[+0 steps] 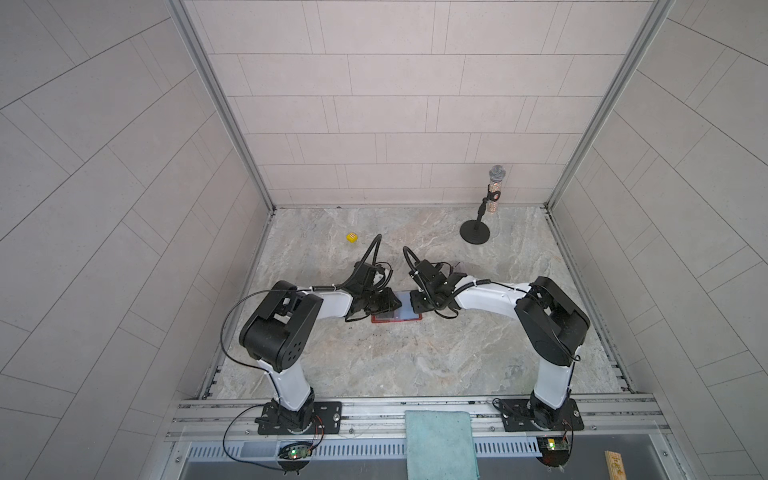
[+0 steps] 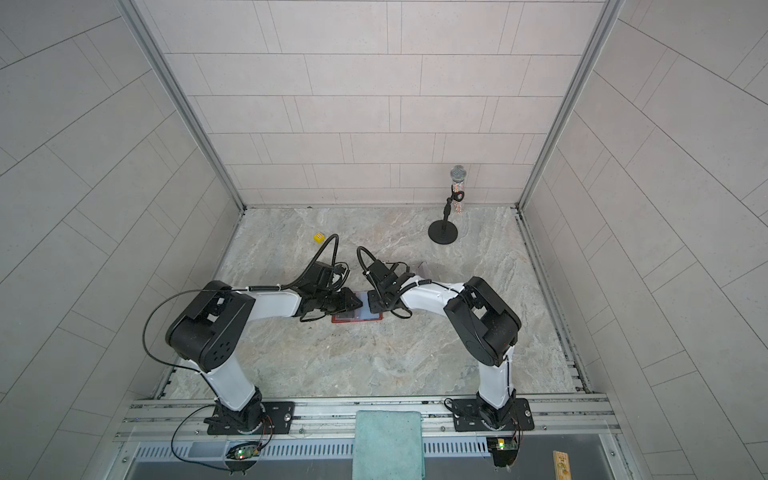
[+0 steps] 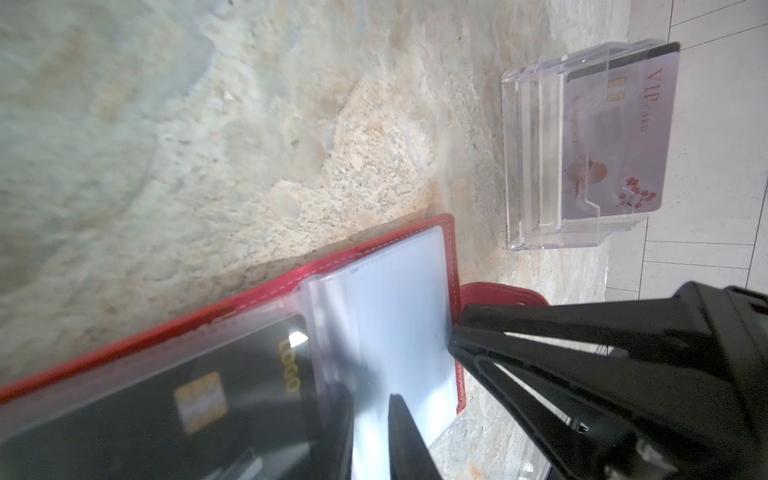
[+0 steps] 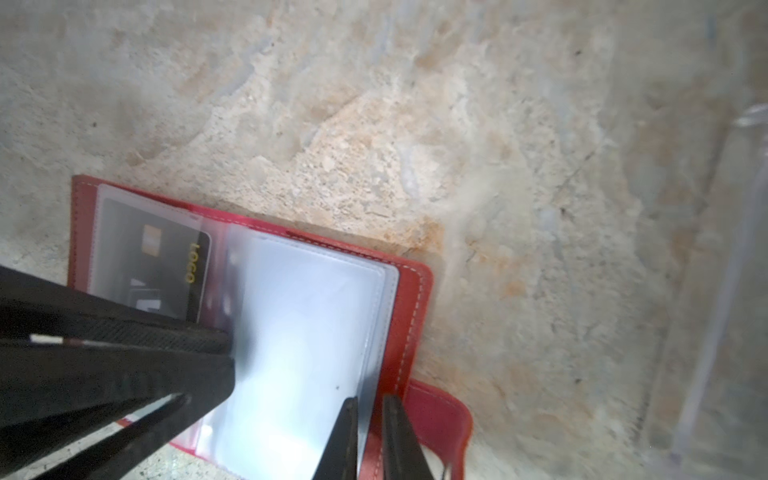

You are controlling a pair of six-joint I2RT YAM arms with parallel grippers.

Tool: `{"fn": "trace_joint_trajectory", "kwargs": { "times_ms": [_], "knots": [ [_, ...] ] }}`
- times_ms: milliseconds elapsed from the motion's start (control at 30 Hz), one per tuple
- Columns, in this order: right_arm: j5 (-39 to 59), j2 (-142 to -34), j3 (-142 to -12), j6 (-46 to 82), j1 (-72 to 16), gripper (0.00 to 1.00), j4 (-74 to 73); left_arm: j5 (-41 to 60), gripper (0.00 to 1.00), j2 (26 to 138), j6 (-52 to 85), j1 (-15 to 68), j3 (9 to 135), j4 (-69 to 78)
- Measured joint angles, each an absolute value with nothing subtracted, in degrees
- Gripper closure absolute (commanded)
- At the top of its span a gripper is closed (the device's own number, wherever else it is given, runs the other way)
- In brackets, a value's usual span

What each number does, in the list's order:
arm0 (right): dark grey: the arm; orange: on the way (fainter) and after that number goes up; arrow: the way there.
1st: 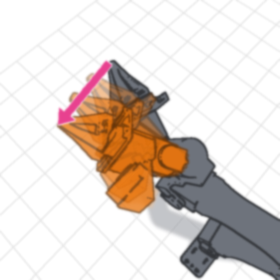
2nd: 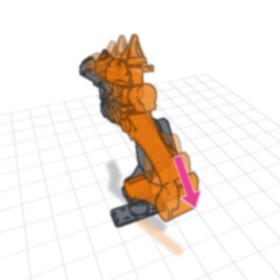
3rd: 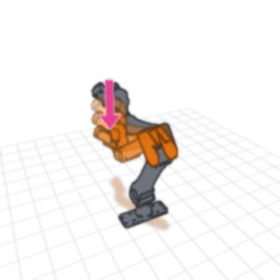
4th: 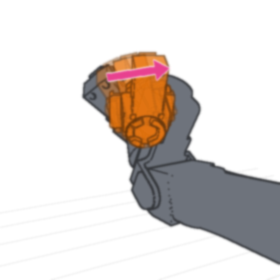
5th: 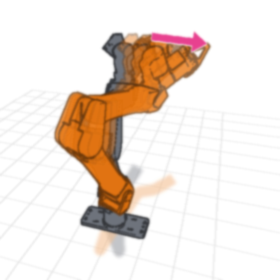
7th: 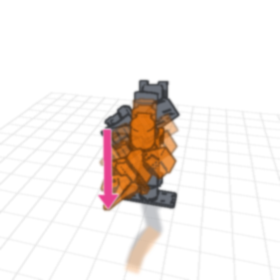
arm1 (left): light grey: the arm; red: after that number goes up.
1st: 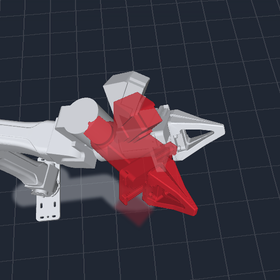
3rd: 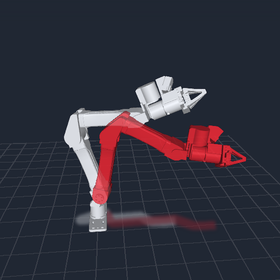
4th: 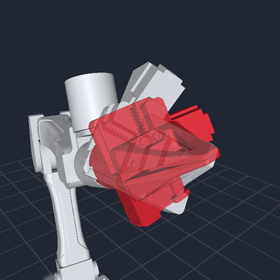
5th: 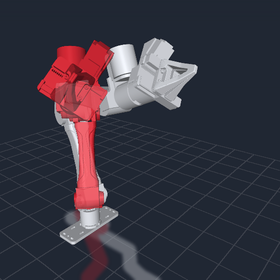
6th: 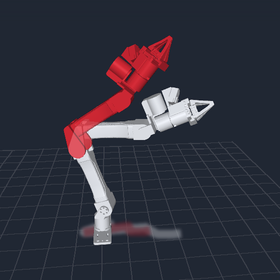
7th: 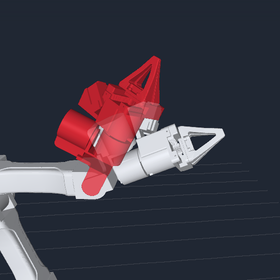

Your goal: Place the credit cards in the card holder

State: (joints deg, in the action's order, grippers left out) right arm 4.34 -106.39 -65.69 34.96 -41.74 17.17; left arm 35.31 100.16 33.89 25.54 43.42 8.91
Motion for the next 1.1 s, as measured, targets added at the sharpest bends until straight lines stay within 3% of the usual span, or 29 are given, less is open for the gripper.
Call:
{"fn": "trace_joint_trajectory", "kwargs": {
  "times_ms": [433,1100],
  "knots": [
    [4.5,-107.0,-65.6,34.9,-41.6,0.94,17.2,36.9,0.67,100.2,33.7,25.9,44.0,8.6],
    [5.0,-107.0,-65.6,34.9,-41.5,0.95,17.2,38.2,0.75,101.9,35.6,26.6,44.7,10.8]
  ]
}}
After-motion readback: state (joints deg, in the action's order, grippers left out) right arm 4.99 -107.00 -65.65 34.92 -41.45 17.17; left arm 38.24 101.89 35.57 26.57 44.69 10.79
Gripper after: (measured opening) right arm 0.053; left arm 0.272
